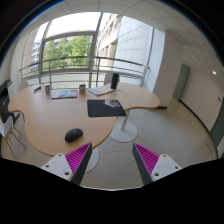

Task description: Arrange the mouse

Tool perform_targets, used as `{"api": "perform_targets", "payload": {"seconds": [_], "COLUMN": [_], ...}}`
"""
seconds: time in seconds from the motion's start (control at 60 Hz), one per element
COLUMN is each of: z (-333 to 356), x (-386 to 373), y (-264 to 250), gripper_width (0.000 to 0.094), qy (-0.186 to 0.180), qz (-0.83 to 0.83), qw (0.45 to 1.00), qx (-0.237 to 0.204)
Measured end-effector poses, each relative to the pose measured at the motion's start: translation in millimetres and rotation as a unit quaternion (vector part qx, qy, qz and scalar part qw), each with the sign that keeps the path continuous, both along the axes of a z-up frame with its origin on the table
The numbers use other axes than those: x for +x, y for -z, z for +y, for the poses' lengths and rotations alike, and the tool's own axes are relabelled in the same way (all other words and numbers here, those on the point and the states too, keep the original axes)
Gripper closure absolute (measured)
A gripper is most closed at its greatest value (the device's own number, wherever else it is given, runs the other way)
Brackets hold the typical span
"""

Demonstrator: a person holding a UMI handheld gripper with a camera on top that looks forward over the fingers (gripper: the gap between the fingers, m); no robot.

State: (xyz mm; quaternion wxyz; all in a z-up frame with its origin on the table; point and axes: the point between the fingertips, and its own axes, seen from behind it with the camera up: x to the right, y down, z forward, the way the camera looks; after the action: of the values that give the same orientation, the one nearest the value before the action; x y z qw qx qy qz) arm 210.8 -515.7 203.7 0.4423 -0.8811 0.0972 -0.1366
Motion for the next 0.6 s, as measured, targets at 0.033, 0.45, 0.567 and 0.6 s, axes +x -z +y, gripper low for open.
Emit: {"api": "perform_targets", "payload": {"seconds": [0.033,0.45,0.567,0.6], "z": [-2,44,92,106], "x": [1,-118,-146,-149], "y": [2,107,138,145], "gripper_width": [0.0107,0.0104,0.0104,0.0103], "qy": [0.004,0.004,-0.020,-0.024], "qz": [-0.002,0.031,0.048,0.051], "qw": [1.000,0.999,0.999,0.998], "qx": [-0.004,-0.022,-0.014,-0.012]}}
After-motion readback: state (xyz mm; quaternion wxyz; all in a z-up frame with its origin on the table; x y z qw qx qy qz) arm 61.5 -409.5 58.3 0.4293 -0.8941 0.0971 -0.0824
